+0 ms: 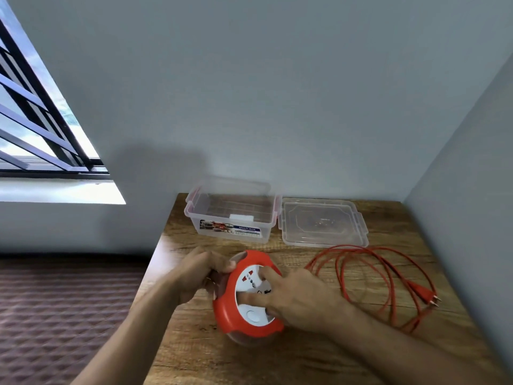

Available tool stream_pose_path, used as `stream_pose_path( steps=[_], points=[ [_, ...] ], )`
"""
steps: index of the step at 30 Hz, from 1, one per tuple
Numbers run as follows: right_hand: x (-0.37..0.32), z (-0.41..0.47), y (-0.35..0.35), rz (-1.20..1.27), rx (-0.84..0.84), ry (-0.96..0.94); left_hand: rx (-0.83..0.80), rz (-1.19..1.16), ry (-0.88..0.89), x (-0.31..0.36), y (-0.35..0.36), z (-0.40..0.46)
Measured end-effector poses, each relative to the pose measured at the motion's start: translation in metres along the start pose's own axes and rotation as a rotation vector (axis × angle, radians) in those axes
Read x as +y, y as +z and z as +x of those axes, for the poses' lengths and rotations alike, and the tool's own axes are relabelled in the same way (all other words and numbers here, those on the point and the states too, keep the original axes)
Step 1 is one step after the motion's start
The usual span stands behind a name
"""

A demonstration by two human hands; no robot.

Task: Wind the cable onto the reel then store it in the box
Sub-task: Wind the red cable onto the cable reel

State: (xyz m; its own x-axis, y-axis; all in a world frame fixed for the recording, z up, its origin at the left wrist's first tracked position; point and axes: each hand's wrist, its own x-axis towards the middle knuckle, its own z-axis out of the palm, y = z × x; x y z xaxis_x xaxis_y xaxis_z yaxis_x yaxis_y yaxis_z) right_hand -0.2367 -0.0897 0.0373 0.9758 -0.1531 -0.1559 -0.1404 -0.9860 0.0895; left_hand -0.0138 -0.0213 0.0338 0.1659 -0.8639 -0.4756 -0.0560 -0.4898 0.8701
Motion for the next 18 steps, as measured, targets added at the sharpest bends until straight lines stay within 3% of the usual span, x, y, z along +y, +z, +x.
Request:
stream_pose_path(
  steps=[3,6,9,13,15,18],
  points=[
    [-0.001,0.004,-0.001,0.047,0.016,0.085,0.005,-0.014,0.071,0.002,0.0,-0.001],
    [0.001,0.005,-0.003,0.229,0.165,0.403,0.058,-0.08,0.179,0.001,0.006,-0.007],
    [-0.01,0.01,0.002,0.733,0.344,0.868,0.144,-0.096,0.334,-0.01,0.019,-0.011],
    [-0.018,0.028,0.001,1.669,0.536,1.243,0.256,-0.069,0.423,-0.035,0.042,-0.013],
    [-0.017,0.027,-0.008,2.026,0.463,1.331,0.297,-0.145,0.452,-0.045,0.05,-0.015],
    [-0.016,0.02,-0.02,2.151,0.361,1.236,0.305,-0.254,0.453,-0.057,0.047,-0.011]
  ],
)
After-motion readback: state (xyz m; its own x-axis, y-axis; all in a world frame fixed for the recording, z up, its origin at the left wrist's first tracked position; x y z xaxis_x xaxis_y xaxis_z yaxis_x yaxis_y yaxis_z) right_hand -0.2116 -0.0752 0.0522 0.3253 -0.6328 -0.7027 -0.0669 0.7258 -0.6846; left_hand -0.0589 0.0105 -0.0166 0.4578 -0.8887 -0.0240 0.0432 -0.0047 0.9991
